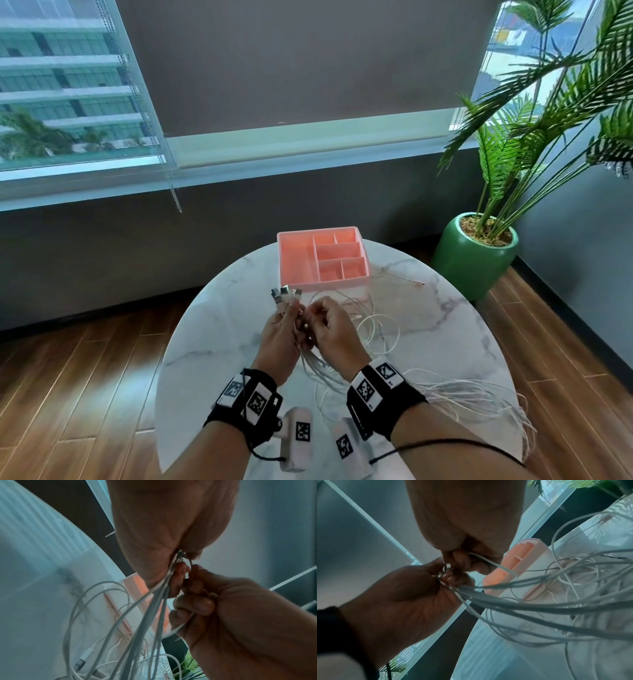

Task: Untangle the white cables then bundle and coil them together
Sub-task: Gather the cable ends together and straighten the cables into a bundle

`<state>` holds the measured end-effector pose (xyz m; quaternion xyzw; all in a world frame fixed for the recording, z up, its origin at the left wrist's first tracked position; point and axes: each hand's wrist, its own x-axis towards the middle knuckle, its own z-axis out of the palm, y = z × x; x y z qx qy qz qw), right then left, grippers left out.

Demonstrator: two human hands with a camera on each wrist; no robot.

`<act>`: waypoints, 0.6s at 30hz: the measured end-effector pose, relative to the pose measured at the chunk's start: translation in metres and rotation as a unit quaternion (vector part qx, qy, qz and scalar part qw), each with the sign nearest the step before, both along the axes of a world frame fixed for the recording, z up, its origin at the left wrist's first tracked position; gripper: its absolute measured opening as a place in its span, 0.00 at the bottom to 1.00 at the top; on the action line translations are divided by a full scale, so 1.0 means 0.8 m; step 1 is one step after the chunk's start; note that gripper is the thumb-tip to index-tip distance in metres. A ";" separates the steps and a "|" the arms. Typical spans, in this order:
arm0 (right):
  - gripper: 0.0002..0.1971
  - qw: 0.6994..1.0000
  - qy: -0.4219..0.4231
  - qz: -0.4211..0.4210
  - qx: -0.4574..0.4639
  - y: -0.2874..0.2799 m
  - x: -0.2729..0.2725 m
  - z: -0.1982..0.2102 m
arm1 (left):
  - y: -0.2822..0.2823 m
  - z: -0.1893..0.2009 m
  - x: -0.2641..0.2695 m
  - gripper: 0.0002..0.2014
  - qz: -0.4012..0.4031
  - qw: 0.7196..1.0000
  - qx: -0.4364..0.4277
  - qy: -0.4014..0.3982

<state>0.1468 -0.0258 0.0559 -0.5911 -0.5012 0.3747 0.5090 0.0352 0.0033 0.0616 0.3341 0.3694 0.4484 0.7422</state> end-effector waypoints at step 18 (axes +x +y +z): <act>0.09 0.931 -0.314 -0.091 -0.163 -0.007 0.143 -0.062 | 0.018 -0.001 -0.022 0.19 0.109 0.993 -0.036 -0.031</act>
